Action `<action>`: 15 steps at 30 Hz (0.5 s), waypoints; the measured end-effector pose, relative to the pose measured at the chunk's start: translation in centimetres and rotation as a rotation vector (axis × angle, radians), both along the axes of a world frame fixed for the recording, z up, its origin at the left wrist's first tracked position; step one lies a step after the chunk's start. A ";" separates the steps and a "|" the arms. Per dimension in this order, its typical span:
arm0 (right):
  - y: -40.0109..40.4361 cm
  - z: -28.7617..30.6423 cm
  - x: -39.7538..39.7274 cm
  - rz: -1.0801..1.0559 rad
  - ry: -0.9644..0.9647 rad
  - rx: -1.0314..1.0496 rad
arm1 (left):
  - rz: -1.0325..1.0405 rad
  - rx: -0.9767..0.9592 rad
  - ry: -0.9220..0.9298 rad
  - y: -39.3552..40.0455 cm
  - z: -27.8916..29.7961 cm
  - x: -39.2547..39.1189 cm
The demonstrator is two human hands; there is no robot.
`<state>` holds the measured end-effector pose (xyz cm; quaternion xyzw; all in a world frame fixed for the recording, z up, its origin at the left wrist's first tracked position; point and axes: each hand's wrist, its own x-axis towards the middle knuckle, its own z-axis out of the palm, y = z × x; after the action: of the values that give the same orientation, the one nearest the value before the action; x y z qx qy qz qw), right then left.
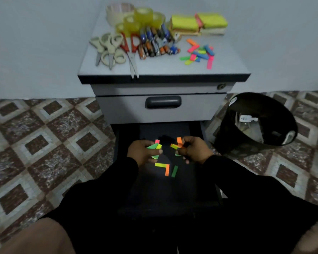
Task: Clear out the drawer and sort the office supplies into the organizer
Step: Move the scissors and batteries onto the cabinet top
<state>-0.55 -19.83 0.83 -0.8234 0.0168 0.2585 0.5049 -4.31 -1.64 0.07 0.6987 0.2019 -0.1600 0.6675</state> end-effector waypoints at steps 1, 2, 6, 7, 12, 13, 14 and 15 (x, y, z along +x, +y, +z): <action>-0.1 1.2 -0.1 0.003 -0.027 0.007 | -0.010 0.002 -0.021 -0.1 1.3 0.1; -0.3 2.5 -0.2 0.006 -0.055 0.013 | -0.020 0.008 -0.046 -0.2 2.6 0.2; -0.9 7.6 -0.4 0.007 -0.174 0.044 | -0.056 0.052 -0.170 -0.9 8.1 0.6; -1.0 8.8 -0.3 0.005 -0.203 0.053 | -0.061 0.049 -0.193 -1.1 9.4 0.8; -1.4 15.2 0.5 -0.027 -0.320 0.092 | -0.081 0.056 -0.265 -1.9 14.4 1.5; -1.5 16.4 0.9 -0.032 -0.331 0.105 | -0.090 0.057 -0.281 -2.1 15.3 1.6; -1.5 17.5 1.4 -0.037 -0.343 0.112 | -0.099 0.064 -0.297 -2.1 16.1 1.8; -1.6 18.6 2.0 -0.042 -0.359 0.109 | -0.108 0.077 -0.306 -2.2 16.8 2.1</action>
<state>1.42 -21.40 19.43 -0.8273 -0.0702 0.0973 0.5489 -2.23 -3.82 16.91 0.7496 0.0661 -0.0794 0.6538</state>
